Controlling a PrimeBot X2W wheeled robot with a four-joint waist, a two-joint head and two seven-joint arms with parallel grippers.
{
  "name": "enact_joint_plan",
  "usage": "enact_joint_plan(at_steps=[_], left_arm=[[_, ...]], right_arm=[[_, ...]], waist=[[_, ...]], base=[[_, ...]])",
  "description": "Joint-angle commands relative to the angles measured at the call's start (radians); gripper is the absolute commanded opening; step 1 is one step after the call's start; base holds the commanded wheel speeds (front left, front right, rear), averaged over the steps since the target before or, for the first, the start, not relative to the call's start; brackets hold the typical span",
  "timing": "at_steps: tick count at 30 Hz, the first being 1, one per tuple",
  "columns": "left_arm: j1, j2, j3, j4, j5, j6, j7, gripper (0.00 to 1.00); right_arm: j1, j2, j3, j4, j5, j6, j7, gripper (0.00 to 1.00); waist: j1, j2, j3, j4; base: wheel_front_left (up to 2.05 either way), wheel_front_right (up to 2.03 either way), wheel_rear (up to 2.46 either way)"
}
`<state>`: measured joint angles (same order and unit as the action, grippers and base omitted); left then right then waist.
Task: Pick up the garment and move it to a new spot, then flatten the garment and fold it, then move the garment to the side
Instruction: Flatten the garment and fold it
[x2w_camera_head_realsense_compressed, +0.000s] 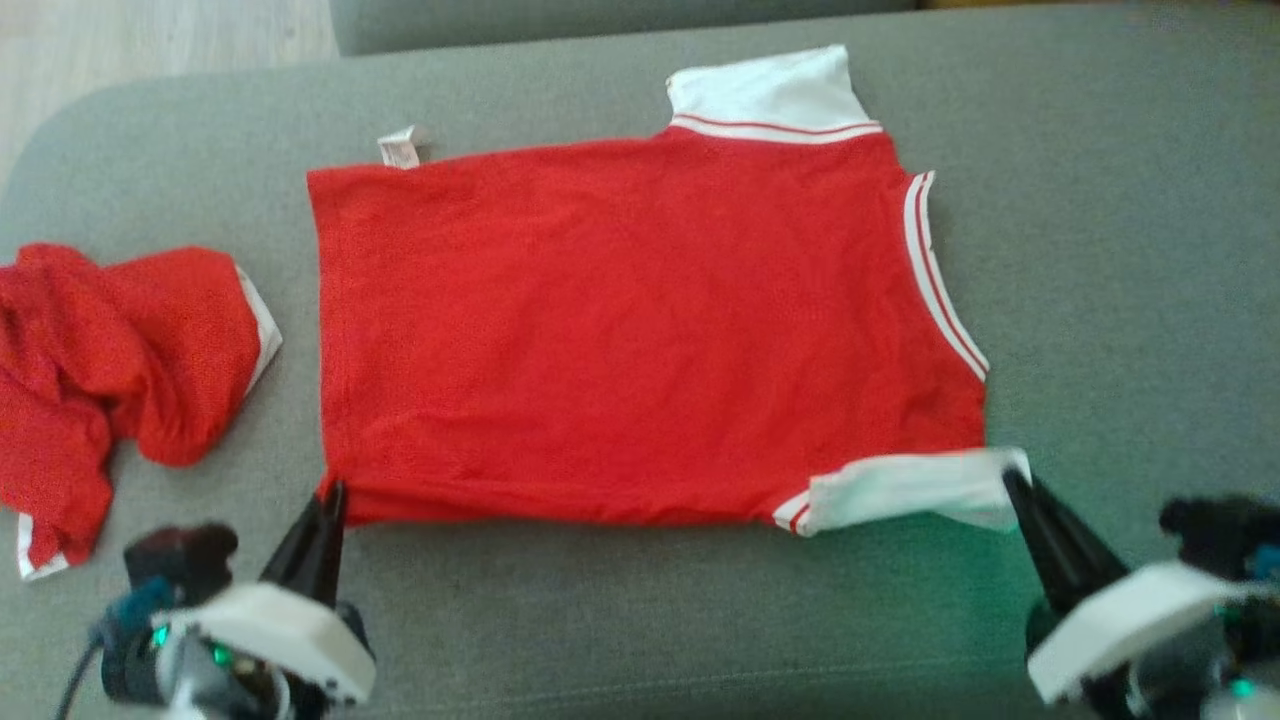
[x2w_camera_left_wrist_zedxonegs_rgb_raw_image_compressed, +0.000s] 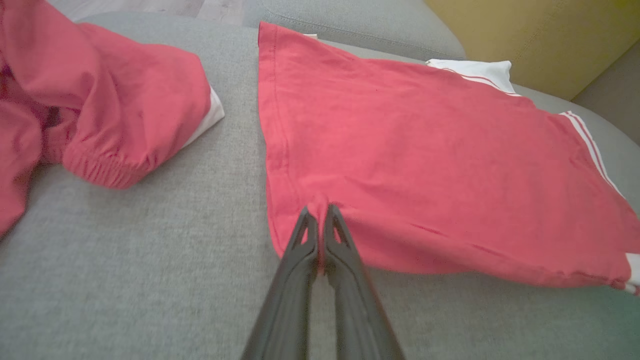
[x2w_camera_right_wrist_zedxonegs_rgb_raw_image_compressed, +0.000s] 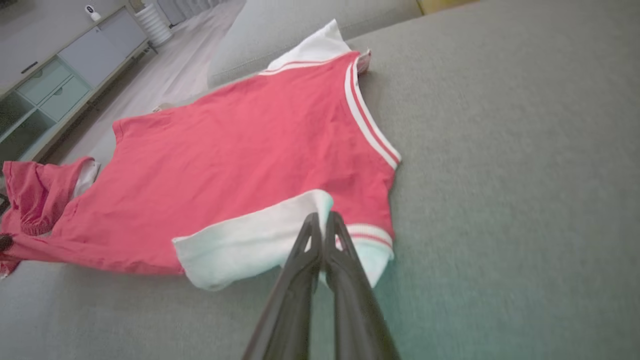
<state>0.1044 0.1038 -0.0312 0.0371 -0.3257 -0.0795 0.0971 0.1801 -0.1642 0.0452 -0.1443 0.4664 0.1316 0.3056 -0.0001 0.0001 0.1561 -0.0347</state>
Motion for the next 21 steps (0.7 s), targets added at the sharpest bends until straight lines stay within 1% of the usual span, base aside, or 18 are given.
enact_joint_plan(at_steps=[1,5,11,17,21], left_arm=[[-0.059,0.022,0.03,-0.029,-0.006,-0.002,0.013,0.0],[-0.117,0.044,0.027,-0.007,-0.028,-0.005,0.102,0.0],[-0.205,0.087,0.018,0.017,-0.049,-0.018,0.178,0.0],[-0.292,0.121,0.007,0.05,-0.066,-0.028,0.219,0.0],[-0.342,0.135,-0.007,0.081,-0.074,-0.034,0.222,0.0]], right_arm=[[-0.058,-0.031,0.026,-0.022,0.002,-0.001,-0.011,0.0],[-0.178,-0.083,0.078,0.062,0.015,-0.001,-0.044,0.0],[-0.359,-0.172,0.176,0.19,0.044,-0.001,-0.114,0.0],[-0.537,-0.248,0.278,0.322,0.086,-0.001,-0.185,0.0],[-0.636,-0.28,0.341,0.413,0.121,-0.001,-0.225,0.0]], waist=[[0.0001,-0.0001,0.026,0.003],[0.0001,-0.0001,0.068,0.007],[0.0001,-0.0001,0.11,0.011],[0.0001,-0.0001,0.144,0.02],[0.0001,-0.0001,0.171,0.027]], base=[[0.0,0.0,0.0],[0.0,0.0,0.0],[0.0,0.0,0.0],[0.0,0.0,0.0],[0.0,0.0,0.0]])
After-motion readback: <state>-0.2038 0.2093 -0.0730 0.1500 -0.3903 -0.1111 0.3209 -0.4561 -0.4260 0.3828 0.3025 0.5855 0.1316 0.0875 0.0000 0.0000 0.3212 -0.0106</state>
